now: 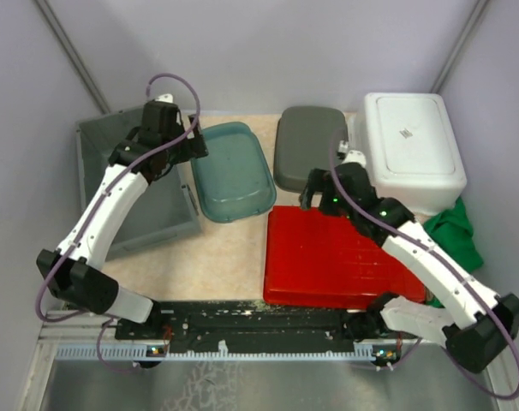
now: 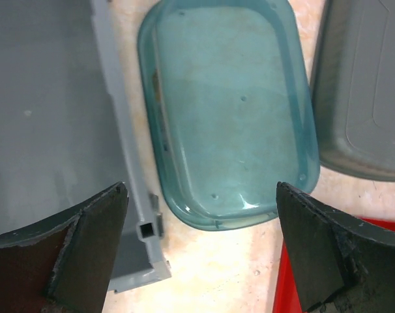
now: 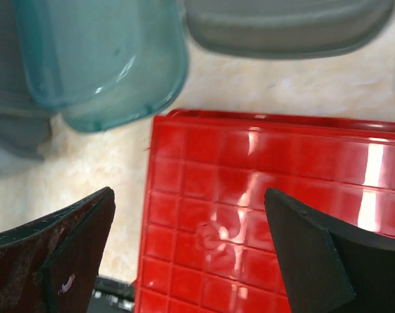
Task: Turn the large container upside down
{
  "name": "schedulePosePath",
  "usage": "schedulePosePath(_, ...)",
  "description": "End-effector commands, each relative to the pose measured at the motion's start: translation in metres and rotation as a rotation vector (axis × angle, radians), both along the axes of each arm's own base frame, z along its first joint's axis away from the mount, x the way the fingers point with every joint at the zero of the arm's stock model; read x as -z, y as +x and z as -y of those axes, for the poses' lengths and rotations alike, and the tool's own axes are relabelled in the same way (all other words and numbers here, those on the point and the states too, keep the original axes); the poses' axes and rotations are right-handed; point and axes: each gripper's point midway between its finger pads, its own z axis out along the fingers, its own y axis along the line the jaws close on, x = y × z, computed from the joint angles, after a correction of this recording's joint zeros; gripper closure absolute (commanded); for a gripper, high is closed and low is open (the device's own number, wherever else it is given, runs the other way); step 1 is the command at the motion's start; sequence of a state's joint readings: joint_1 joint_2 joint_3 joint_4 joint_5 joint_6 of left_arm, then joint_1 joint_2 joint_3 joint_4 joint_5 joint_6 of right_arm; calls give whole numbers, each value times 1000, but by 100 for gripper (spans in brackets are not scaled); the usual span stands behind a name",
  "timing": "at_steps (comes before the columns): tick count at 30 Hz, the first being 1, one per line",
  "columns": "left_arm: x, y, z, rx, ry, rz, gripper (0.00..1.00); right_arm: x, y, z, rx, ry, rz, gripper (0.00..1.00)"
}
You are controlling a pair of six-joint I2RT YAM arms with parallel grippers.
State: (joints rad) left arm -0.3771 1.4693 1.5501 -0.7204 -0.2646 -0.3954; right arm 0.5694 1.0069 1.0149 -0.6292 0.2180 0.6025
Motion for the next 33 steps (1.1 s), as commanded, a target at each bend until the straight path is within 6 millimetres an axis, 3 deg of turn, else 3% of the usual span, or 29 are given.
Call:
schedulePosePath(1, -20, -4, -40, -51, -47, 20, 0, -16, 6, -76, -193, 34, 22, 3)
schedulePosePath(5, -13, -6, -56, -56, -81, 2, 0, -5, 8, -131, -311, 15, -23, 2)
schedulePosePath(7, -5, -7, -50, -29, -102, -23, 0, 2, 11, -152, -348, 19, -45, 1)
schedulePosePath(13, 29, -5, -35, 35, -140, -107, 1, 26, 22, -200, -399, -1, -98, 1)
schedulePosePath(17, 48, -1, -35, 37, -125, -142, 5, 56, 31, -221, -393, -17, -156, 1)
schedulePosePath(23, 73, 3, -41, -3, -121, -192, 31, 80, 45, -239, -373, -16, -177, 6)
schedulePosePath(33, 109, -5, -41, 0, -121, -293, 67, 110, 80, -268, -340, -37, -147, 45)
